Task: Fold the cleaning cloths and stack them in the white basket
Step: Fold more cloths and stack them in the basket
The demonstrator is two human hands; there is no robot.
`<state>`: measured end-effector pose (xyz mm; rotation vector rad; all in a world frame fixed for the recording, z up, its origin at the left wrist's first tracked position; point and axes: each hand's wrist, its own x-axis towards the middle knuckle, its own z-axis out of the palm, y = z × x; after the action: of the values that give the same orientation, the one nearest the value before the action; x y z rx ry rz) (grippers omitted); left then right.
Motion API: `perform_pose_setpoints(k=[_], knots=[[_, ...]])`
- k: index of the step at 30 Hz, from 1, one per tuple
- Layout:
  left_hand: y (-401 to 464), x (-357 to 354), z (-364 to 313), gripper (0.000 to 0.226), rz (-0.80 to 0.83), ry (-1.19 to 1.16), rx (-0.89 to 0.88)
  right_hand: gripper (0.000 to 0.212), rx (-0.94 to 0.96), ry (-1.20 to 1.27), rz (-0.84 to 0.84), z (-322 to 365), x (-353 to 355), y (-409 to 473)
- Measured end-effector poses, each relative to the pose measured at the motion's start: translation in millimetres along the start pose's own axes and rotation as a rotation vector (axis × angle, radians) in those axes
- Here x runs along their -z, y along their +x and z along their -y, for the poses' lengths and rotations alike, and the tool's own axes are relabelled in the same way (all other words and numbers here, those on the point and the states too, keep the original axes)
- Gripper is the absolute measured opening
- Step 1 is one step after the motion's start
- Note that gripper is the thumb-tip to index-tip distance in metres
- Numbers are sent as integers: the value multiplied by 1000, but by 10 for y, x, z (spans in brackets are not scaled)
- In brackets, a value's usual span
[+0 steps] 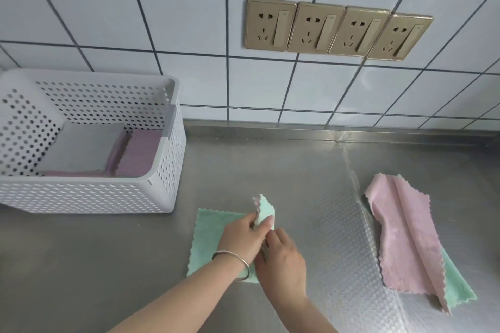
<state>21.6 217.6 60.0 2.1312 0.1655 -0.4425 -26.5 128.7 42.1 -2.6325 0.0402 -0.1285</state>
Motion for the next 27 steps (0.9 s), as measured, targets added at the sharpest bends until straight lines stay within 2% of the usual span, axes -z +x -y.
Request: perform_pose_setpoints(k=[4, 6, 11, 13, 14, 16, 19, 23, 27], knots=[[105, 213, 238, 45, -85, 119, 101, 40, 273, -31, -72, 121, -147, -48], [145, 309, 400, 45, -99, 129, 121, 57, 374, -53, -39, 82, -226, -103], [248, 489, 832, 43, -123, 151, 191, 111, 283, -185, 217, -115, -420, -197], [258, 496, 970, 32, -122, 88, 215, 132, 277, -245, 282, -193, -534, -240], [257, 490, 1026, 23, -125, 29, 217, 136, 283, -249, 298, -220, -581, -252], [255, 483, 1118, 8, -131, -64, 231, 134, 292, -247, 309, -238, -652, -259], [267, 478, 1238, 28, -137, -85, 260, 125, 303, -249, 317, -223, -699, -265], [260, 446, 1273, 35, -155, -56, 294, 81, 299, -240, 296, -301, -763, -300], [289, 442, 1338, 43, -149, -121, 314, 81, 294, -244, 289, -327, -808, -311]])
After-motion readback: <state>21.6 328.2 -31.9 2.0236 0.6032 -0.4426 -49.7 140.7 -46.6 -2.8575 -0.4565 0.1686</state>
